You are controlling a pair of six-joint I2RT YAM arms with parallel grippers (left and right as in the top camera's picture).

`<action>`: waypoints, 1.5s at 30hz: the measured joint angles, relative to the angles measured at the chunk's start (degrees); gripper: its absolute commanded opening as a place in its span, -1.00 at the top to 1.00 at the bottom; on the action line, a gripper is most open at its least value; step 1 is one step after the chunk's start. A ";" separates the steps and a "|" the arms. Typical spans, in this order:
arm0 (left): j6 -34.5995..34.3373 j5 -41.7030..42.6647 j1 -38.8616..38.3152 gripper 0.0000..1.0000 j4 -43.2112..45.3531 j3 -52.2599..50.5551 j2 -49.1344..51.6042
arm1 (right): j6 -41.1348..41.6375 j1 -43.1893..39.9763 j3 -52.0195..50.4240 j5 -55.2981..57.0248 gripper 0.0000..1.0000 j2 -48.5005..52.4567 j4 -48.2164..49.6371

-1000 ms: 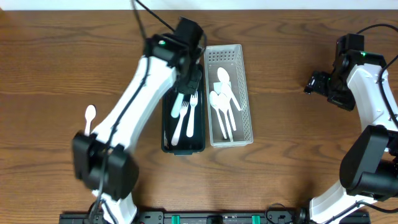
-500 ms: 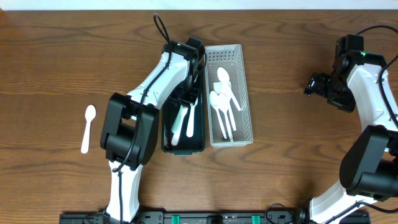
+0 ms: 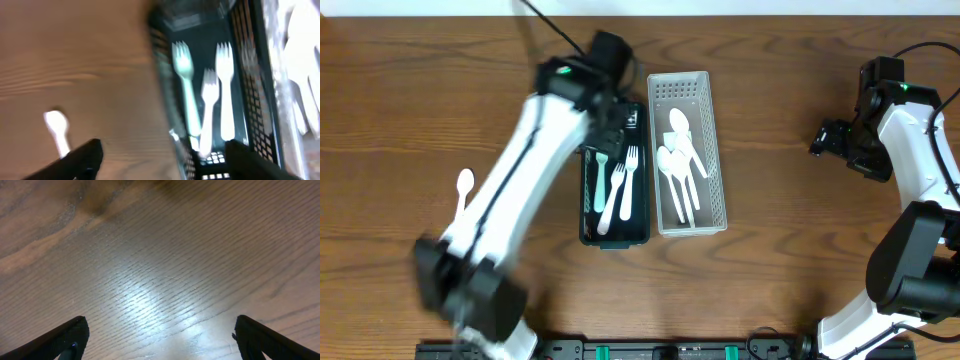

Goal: Pack container
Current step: 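Place the fork in the black basket and open the left gripper, then move left gripper to the white spoon and grasp it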

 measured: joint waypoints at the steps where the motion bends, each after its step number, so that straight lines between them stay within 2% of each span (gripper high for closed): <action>1: -0.17 -1.18 0.96 -0.82 -0.07 0.15 -3.06 | 0.00 0.00 0.00 0.15 -0.92 0.00 -0.07; 5: 0.17 -4.35 11.06 -0.93 -0.66 0.76 -11.23 | -0.15 0.00 0.00 0.94 -0.92 0.00 -0.57; 8: 1.20 -5.27 21.11 -0.95 -2.27 0.79 -12.33 | -0.15 0.00 0.00 0.98 -0.92 0.02 -0.94; 13: 2.71 -3.89 36.50 -0.96 0.13 -1.49 -8.31 | -0.17 0.00 0.00 0.98 -0.92 0.02 -1.03; 17: 5.70 -0.83 42.75 -0.96 1.90 -5.77 -2.47 | -0.17 0.00 0.00 0.98 -0.93 0.02 -0.98; 28: 10.97 1.84 44.74 -0.95 8.33 -15.74 12.28 | -0.15 0.00 0.00 0.98 -0.96 0.02 -0.68; 45: 21.51 3.65 44.74 -0.95 12.76 -18.47 14.27 | -0.13 0.00 0.00 0.98 -0.98 0.02 -0.92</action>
